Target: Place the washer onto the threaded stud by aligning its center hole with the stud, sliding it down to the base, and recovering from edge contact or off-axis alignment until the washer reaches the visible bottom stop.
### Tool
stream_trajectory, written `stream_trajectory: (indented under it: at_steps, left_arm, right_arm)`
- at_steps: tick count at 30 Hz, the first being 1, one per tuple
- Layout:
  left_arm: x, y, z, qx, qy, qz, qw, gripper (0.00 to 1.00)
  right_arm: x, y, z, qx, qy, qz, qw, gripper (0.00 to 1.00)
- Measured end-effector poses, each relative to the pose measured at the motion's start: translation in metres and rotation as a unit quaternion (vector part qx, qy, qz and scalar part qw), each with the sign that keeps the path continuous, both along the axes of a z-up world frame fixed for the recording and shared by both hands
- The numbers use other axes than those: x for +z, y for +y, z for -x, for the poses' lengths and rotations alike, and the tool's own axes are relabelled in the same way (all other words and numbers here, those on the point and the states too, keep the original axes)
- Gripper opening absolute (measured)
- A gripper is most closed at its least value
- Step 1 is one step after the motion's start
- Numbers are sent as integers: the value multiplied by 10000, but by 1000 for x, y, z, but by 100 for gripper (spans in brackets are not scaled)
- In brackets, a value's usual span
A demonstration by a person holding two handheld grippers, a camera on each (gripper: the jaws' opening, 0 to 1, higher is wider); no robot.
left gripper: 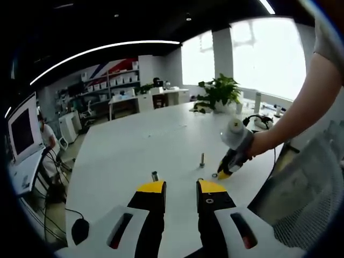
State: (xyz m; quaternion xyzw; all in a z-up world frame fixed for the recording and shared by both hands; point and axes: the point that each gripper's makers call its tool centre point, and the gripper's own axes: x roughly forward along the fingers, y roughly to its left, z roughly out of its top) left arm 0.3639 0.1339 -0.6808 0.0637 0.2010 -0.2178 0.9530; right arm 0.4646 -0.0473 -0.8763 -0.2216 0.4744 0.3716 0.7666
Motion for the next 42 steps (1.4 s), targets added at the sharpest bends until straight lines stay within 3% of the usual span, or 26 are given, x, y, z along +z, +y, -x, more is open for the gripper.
stream_trajectory:
  at_steps: [20, 31, 42]
  left_arm:
    - [0, -1, 0, -17, 8, 7, 10000, 21]
    - [0, -1, 0, -26, 9, 12, 10000, 21]
    - [-2, -2, 0, -54, 32, -2, 10000, 21]
  right_arm:
    - [-1, 4, -6, 17, -32, 49, 10000, 20]
    - [-1, 2, -8, 46, -15, 79, 10000, 13]
    - [-1, 4, -8, 43, -14, 18, 10000, 14]
